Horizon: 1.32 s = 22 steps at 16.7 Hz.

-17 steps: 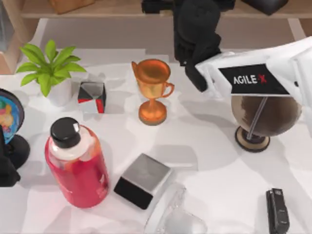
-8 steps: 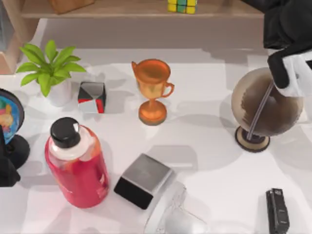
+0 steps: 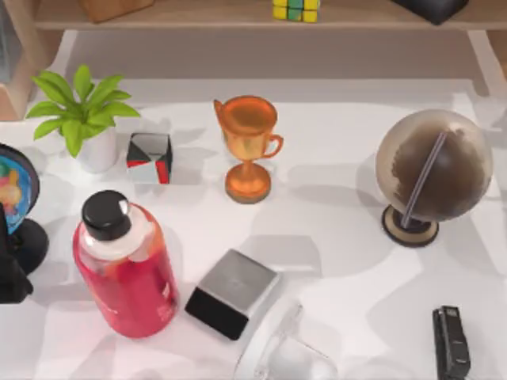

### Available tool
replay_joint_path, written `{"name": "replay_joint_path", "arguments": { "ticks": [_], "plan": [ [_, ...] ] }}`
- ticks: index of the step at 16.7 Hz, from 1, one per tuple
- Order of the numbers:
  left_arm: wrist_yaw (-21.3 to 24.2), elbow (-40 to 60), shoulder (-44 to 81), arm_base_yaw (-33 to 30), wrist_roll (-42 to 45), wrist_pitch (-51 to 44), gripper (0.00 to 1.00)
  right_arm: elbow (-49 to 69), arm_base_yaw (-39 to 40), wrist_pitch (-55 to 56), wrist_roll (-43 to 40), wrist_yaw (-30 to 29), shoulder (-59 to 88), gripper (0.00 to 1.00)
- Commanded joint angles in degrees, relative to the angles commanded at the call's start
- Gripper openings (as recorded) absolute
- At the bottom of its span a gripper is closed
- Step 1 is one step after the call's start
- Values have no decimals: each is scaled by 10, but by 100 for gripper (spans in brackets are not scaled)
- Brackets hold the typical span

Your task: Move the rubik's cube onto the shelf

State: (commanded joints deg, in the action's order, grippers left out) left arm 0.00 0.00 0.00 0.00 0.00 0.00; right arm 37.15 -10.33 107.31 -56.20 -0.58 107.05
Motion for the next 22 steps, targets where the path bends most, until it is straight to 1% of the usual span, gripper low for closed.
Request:
{"name": "replay_joint_path", "arguments": {
  "ticks": [3,6,9,12,14,16,22],
  "plan": [
    [0,0,0,0,0,0,100,-83,-112,27,-104,101,-7,100],
    [0,0,0,0,0,0,100,-133,-206,12,-189,198,4,100],
    [0,0,0,0,0,0,100,-153,-274,-32,-251,284,30,100],
    [0,0,0,0,0,0,100,-149,-311,-88,-296,355,64,100],
    [0,0,0,0,0,0,100,-138,-321,-121,-313,388,81,100],
    [0,0,0,0,0,0,100,-126,-325,-143,-324,409,92,100],
    [0,0,0,0,0,0,100,-123,-323,-149,-326,414,97,100]
  ]
}}
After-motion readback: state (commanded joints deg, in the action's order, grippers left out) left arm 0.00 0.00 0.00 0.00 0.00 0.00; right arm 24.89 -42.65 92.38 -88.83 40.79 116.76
